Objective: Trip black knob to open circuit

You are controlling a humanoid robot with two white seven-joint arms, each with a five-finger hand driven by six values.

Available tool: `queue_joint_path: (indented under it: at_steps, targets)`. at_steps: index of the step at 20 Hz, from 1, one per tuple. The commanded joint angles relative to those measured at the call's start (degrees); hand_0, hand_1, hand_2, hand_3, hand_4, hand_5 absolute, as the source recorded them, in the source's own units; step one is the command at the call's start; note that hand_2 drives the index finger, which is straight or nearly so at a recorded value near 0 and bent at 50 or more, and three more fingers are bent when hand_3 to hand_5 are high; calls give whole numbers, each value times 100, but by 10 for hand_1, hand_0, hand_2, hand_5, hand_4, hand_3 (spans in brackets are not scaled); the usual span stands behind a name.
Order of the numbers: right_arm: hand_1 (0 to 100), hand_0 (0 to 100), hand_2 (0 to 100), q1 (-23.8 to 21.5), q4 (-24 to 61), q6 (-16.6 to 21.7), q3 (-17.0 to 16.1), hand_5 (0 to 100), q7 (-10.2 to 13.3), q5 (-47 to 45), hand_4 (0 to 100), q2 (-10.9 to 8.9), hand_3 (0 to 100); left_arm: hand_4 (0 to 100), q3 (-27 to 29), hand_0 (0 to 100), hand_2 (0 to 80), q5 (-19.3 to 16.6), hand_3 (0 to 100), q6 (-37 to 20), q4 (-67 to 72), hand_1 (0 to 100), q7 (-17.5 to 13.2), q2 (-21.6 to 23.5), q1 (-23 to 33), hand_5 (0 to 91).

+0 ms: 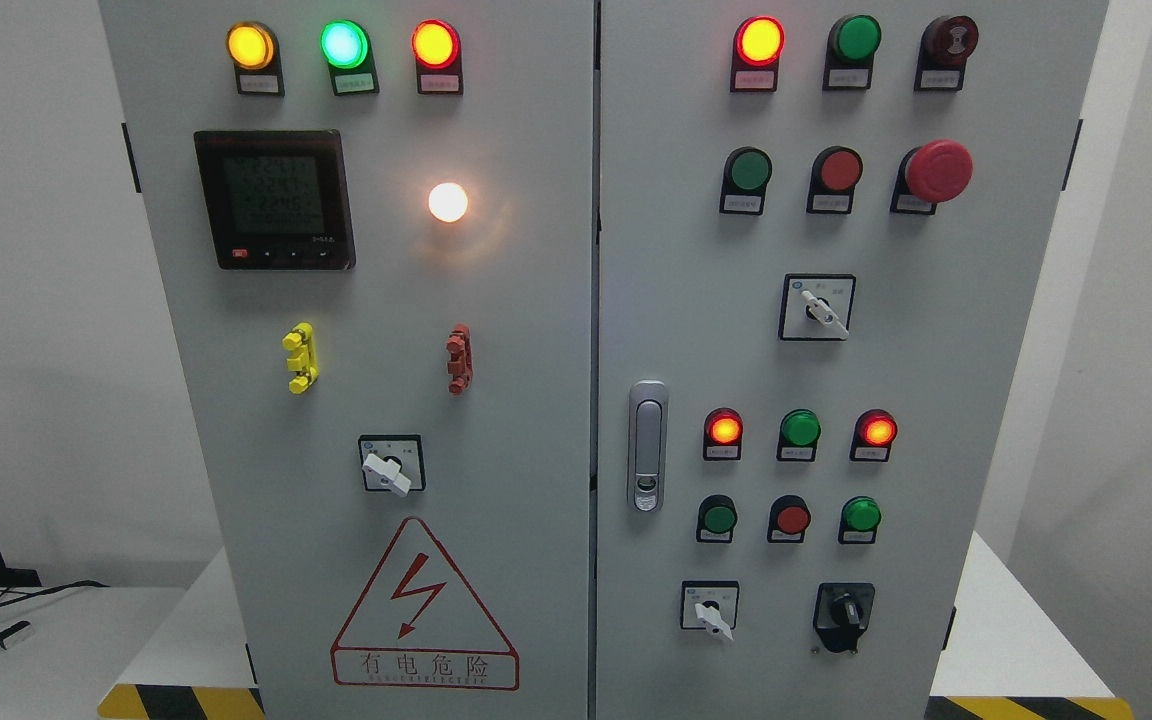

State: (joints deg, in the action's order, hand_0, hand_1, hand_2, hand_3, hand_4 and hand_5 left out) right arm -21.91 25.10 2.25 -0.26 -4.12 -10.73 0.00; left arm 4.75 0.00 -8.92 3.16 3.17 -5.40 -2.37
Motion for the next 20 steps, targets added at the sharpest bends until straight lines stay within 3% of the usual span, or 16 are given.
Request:
queue_joint_path:
  at_steps: [1, 5, 13, 17, 20]
  targets:
    - [166, 20, 146, -630, 2823, -31, -255, 214, -19, -8, 209, 70, 267, 0, 0, 120, 0, -176, 0, -5, 0, 389, -1, 4, 0, 0]
    - [221, 25, 184, -1016, 3973, 4, -562, 245, -45, -52, 250, -53, 308, 0, 0, 120, 0, -176, 0, -5, 0, 389, -1, 4, 0, 0]
    - [246, 57, 216, -2413, 7093, 91, -572, 278, -177, -96, 293, -123, 364, 0, 0, 120, 0, -176, 0, -5, 0, 389, -1, 4, 0, 0]
    - [280, 66, 240, -2976, 8009, 670, -607, 306, -133, -96, 346, -202, 406, 0, 0, 120, 0, -176, 0, -5, 0, 389, -1, -5, 0, 0]
    - [346, 74, 267, -3091, 8414, 926, -773, 336, -116, -96, 387, -255, 443, 0, 0, 120, 0, -176, 0, -5, 0, 389, -1, 4, 0, 0]
